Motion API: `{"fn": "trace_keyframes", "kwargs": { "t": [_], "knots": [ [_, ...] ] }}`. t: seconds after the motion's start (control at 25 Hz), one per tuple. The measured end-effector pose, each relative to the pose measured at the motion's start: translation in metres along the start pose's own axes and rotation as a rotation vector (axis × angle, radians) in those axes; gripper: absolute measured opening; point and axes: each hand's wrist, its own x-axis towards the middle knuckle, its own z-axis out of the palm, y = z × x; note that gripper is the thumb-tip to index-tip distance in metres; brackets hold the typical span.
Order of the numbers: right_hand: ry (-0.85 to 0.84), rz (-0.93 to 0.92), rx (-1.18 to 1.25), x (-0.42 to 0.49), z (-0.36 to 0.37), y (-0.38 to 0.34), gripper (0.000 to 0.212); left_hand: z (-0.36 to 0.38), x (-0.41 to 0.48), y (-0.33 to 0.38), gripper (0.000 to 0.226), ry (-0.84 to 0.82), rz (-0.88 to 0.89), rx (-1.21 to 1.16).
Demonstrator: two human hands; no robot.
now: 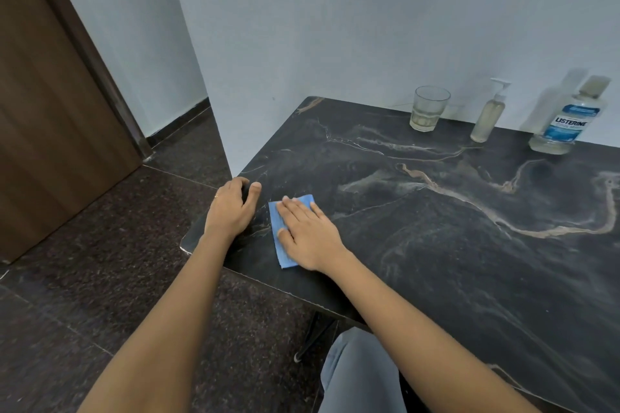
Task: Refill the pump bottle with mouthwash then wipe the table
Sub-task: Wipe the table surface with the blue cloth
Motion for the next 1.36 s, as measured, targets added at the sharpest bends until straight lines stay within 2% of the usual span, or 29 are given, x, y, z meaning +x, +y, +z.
{"fn": "trace_keyframes", "kwargs": {
  "t": [0.16,0.44,0.64,0.76,0.88,1.0,1.12,1.24,1.36],
  "knots": [
    [0.029,0.11,0.027,0.059,-0.006,0.032,0.057,0.008,0.006,-0.005,0.045,0.051,0.029,0.011],
    [0.102,0.465,-0.076,0.118,-0.046,0.172,0.056,0.015,0.009,-0.01,0.044,0.105,0.018,-0.032],
    [0.038,0.554,-0.076,0.163,-0.044,0.169,0.059,0.016,0.011,-0.009,0.05,0.104,-0.003,-0.034],
    [-0.002,0.399,-0.124,0.196,-0.032,0.13,0.059,0.015,0.01,-0.008,0.058,0.063,0.002,-0.076],
    [-0.036,0.129,-0.143,0.212,-0.016,0.068,0.058,0.012,0.009,-0.009,0.067,0.067,-0.027,-0.21],
    [-0.105,-0.138,-0.205,0.194,0.002,0.017,0.059,0.01,0.008,-0.008,0.08,0.104,0.0,-0.266],
    [-0.184,-0.289,-0.252,0.151,0.014,-0.011,0.067,0.005,0.007,-0.005,0.087,0.121,0.027,-0.305],
    [-0.16,-0.364,-0.124,0.09,0.01,-0.025,0.059,-0.001,0.005,-0.007,0.079,0.176,-0.038,-0.397],
    [-0.166,-0.45,-0.097,0.032,-0.007,0.0,0.055,-0.004,0.002,-0.006,0.051,0.162,-0.067,-0.419]
  ]
}}
